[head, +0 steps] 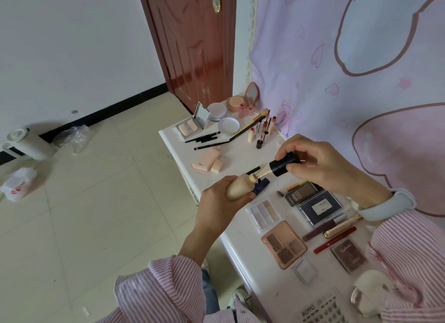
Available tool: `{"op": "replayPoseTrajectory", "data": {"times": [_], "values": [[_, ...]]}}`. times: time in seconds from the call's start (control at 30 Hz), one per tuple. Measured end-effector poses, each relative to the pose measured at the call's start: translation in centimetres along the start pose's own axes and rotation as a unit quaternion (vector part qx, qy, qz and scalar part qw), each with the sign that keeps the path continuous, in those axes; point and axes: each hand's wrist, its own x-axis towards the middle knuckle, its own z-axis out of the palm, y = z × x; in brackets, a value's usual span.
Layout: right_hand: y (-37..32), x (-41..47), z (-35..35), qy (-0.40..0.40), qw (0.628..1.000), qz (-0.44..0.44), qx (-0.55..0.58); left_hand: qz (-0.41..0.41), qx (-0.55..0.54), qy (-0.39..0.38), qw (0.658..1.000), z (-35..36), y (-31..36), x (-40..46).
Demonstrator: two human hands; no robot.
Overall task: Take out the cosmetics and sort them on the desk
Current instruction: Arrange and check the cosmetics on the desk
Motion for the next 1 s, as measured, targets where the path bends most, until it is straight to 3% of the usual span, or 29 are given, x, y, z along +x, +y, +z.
{"op": "replayPoseTrajectory", "data": {"times": [0.4, 0.57, 0.63, 0.7, 0.83, 1.0], "values": [[0.2, -0.2, -0.8, -0.003, 1.0, -0.006, -0.018, 0.01, 0.042, -0.012, 0.999, 1.0, 0.1, 0.0], [2.3, -0.6, -2.9, 0.08, 0.997, 0.012, 0.017, -0.039, 0.022, -0.02, 0.999, 1.4, -0.9, 0.8], [3.9, -0.6, -3.1, 0.127, 0.988, 0.025, 0.082, -0.078, -0.019, -0.026, 0.996, 1.8, -1.3, 1.5], [5.7, -0.3, -2.8, 0.186, 0.96, 0.043, 0.208, -0.113, -0.063, -0.025, 0.991, 2.2, -1.8, 2.5], [9.0, 0.7, -1.5, 0.259, 0.853, 0.112, 0.439, -0.137, -0.147, -0.034, 0.979, 3.2, -2.6, 5.3], [13.1, 2.2, 0.1, 0.256, 0.794, 0.177, 0.523, -0.134, -0.187, -0.068, 0.971, 4.9, -3.6, 9.4]]}}
